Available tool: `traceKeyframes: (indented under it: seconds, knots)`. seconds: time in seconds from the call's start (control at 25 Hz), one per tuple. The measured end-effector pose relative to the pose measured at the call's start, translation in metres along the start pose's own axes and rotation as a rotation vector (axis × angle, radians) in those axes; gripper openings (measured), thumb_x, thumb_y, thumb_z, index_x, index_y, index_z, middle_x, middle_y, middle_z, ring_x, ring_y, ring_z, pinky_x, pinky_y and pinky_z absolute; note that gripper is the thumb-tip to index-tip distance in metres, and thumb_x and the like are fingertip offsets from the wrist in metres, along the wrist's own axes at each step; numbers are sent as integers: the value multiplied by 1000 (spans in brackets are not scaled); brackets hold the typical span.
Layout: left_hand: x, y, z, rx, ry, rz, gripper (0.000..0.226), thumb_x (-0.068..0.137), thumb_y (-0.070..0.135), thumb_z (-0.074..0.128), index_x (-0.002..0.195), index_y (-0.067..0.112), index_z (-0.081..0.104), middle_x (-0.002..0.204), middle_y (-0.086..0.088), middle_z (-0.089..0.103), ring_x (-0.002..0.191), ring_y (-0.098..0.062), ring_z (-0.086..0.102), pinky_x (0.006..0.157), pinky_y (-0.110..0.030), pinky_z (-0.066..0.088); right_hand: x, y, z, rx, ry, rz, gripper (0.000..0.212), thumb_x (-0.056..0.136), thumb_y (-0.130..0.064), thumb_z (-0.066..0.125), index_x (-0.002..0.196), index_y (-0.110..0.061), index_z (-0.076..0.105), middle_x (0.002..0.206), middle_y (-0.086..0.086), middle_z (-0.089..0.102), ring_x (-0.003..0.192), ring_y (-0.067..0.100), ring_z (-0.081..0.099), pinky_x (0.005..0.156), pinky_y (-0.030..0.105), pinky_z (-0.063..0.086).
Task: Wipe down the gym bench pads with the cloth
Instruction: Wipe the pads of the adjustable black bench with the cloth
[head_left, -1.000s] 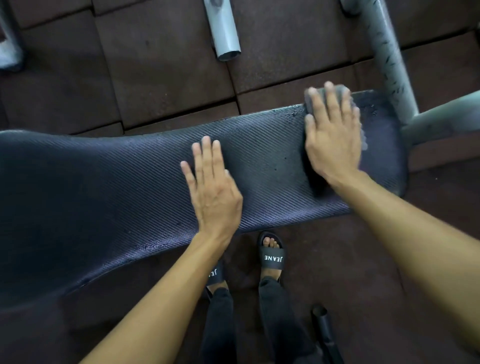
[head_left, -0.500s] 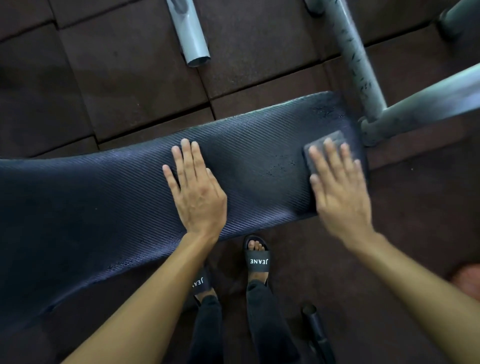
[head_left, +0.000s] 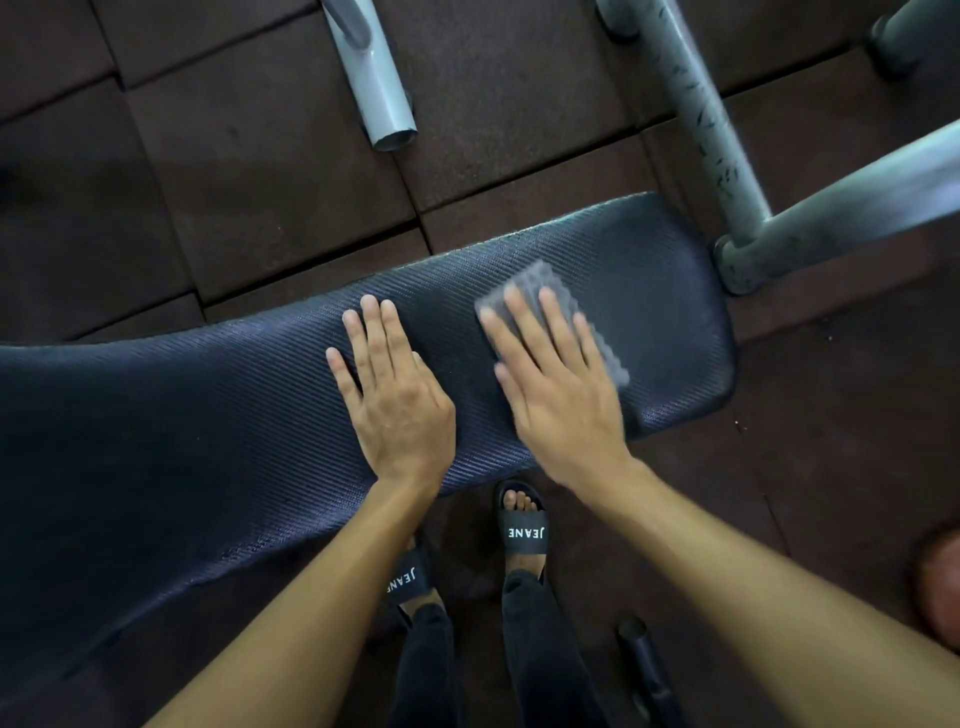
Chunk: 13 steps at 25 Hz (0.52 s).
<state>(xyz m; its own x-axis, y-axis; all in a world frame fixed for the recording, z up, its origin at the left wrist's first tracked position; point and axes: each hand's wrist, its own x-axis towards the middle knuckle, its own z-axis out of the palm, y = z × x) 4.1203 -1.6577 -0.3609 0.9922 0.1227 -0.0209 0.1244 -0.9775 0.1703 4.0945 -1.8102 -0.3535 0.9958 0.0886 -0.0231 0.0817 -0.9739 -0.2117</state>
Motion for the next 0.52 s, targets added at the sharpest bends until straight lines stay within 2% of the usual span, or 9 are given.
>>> traceKeyframes:
  seconds: [0.08, 0.12, 0.28, 0.36, 0.44, 0.52]
  knots:
    - [0, 0, -1, -5, -4, -1, 55, 102, 17, 26, 155, 7, 19, 164, -6, 16, 152, -22, 10, 124, -50, 10, -33, 23, -7, -17, -13, -34, 50, 107, -30, 35, 156, -22, 28, 163, 3, 24, 152, 25, 19, 121, 47, 22]
    - [0, 0, 0, -8, -7, -1, 55, 102, 17, 26, 155, 7, 19, 164, -6, 16, 152, -22, 9, 124, -50, 9, -38, 38, -10, -20, -18, 6, 51, 106, -30, 36, 156, -21, 29, 163, 3, 25, 151, 25, 19, 121, 46, 22]
    - [-1, -2, 2, 9, 7, -8, 55, 102, 17, 27, 155, 7, 19, 164, -7, 16, 152, -23, 11, 124, -50, 10, 20, 65, -15, 80, -44, 347, 67, 104, -46, 30, 159, -14, 10, 167, 8, 6, 154, 22, 3, 125, 42, 7]
    - [-1, -1, 4, 15, 16, -7, 54, 102, 17, 28, 155, 7, 20, 164, -7, 17, 152, -23, 12, 123, -50, 11, 72, 48, -10, 110, -28, 436, 73, 102, -55, 27, 159, -12, 10, 167, 10, 5, 154, 25, 1, 125, 43, 3]
    - [0, -1, 5, 19, 24, -7, 54, 102, 17, 28, 155, 7, 21, 163, -7, 19, 152, -23, 13, 124, -49, 11, 101, 12, 0, 94, -23, 328, 71, 101, -55, 27, 157, -13, 20, 165, 8, 15, 153, 25, 9, 124, 45, 7]
    - [0, -3, 5, 4, 23, 5, 54, 102, 18, 27, 155, 6, 22, 163, -7, 20, 152, -23, 13, 124, -48, 10, 85, -19, 10, 48, -8, 138, 65, 103, -50, 28, 157, -15, 24, 164, 6, 20, 153, 23, 14, 124, 45, 12]
